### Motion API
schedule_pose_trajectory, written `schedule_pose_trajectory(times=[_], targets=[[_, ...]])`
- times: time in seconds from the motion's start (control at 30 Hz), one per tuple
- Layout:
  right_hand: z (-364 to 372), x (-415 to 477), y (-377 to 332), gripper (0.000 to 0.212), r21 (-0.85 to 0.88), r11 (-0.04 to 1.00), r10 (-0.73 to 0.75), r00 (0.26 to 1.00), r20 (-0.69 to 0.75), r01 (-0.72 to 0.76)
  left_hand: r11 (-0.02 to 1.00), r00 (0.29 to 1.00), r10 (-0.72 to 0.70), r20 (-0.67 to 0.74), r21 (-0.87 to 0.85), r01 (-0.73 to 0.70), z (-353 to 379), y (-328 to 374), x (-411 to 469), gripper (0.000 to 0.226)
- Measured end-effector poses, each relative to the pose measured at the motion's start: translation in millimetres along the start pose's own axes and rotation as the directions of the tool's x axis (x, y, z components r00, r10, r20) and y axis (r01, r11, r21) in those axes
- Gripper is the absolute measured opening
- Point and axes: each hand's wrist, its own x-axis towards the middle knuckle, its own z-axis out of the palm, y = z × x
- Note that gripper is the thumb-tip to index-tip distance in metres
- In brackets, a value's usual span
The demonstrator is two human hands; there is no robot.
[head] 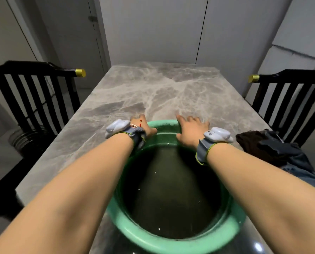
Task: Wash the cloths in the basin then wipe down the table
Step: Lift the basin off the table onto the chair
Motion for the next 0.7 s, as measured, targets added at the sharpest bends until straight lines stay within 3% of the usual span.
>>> schedule_pose_trajectory(times=[0.07, 0.13, 0.3, 0.47, 0.7], targets=[[3.1, -5.3, 2.2, 0.067, -0.004, 1.000, 0.000, 1.000, -0.002, 0.000, 1.000, 1.000, -0.010, 0.022, 0.012, 0.010, 5.1, -2.6, -4.5, 0.066], [-8.7, -11.1, 5.8, 0.071, 0.015, 1.000, 0.006, 0.996, 0.090, -0.007, 1.000, 0.997, -0.024, 0.076, 0.019, 0.023, -5.7, -5.4, -12.0, 0.059], [-18.8, -55.2, 41.6, 0.078, 0.065, 0.966, 0.225, 0.937, 0.266, -0.250, 0.982, 0.956, -0.188, 0.224, 0.012, 0.190, -23.4, -23.2, -53.8, 0.059], [-13.8, -90.5, 62.2, 0.059, 0.118, 0.885, 0.402, 0.866, 0.298, -0.451, 0.964, 0.913, -0.264, 0.311, 0.087, 0.249, -19.3, -42.0, -82.1, 0.060], [-27.7, -78.8, 70.7, 0.052, 0.128, 0.883, 0.408, 0.873, 0.267, -0.451, 0.973, 0.914, -0.230, 0.335, 0.081, 0.216, -36.7, -32.2, -55.3, 0.044]])
